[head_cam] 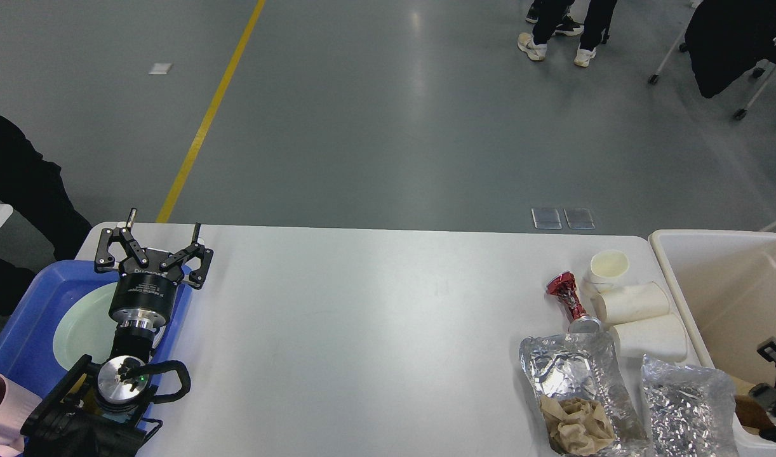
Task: Tidy desktop
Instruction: 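Raise the right gripper and move it over the foil snack bag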
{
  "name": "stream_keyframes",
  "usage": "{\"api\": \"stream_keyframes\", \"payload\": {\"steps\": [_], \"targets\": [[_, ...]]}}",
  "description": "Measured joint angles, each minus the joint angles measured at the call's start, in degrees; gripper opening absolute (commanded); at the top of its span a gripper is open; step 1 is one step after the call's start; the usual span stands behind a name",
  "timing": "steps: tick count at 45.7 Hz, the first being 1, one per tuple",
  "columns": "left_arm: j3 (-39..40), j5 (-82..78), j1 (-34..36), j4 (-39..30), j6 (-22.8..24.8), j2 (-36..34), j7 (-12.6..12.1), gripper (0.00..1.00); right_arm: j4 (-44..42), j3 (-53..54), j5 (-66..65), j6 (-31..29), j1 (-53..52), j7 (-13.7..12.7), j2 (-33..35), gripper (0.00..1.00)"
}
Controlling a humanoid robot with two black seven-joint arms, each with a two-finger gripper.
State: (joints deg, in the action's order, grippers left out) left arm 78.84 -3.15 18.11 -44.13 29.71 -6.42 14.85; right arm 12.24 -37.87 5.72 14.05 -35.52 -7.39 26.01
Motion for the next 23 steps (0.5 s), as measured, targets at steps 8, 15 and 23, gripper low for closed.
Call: {"api": "stream_keyframes", "payload": {"steps": [8,15,23], "targets": [[-0.04,-0.03,0.00,0.00,0.00,0.00,0.00,0.96,9.72,-7.32,-2.53,-3.99,-12.46,-0.61,6.68,1.00],[-0.04,-0.03,0.00,0.00,0.00,0.00,0.00,0.96,19.10,-18.99,-3.57,-12.20,-28.34,-0.69,10.35,1.00],[-0.14,-0.04,0.00,-0.05,0.00,0.00,0.00,0.96,29.38,-35.17,-3.95,-30.14,-49.59,-0.69,7.62,1.00]]}}
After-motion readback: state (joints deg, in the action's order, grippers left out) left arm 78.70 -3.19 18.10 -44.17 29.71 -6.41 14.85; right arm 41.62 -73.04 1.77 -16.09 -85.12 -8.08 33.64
